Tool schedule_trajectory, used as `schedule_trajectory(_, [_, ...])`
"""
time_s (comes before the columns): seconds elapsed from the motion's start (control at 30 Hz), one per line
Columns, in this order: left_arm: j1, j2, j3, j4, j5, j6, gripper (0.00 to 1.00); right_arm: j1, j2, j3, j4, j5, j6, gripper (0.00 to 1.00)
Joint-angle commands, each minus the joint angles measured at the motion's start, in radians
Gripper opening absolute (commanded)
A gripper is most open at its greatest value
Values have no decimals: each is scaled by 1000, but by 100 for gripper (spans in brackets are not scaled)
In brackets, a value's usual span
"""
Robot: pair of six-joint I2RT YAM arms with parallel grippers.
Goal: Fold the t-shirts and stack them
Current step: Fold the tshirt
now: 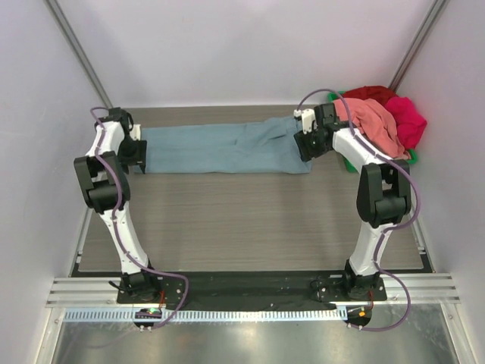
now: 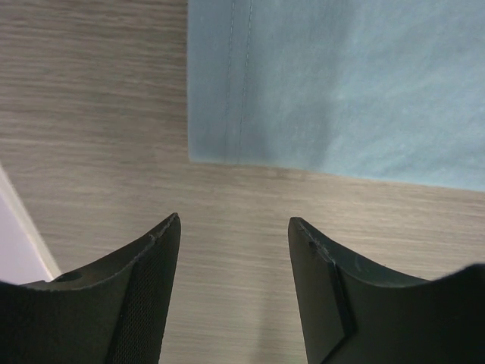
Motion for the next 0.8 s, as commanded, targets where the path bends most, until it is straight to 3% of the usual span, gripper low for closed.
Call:
schedule_trajectory(0.0, [22,31,81,-37,59,-23,60,6,22,23,-85,-151,17,57])
schedule_trajectory(0.77, [27,148,134,-34,42,-12,43,-20,189,45,-110,-156,-55,44])
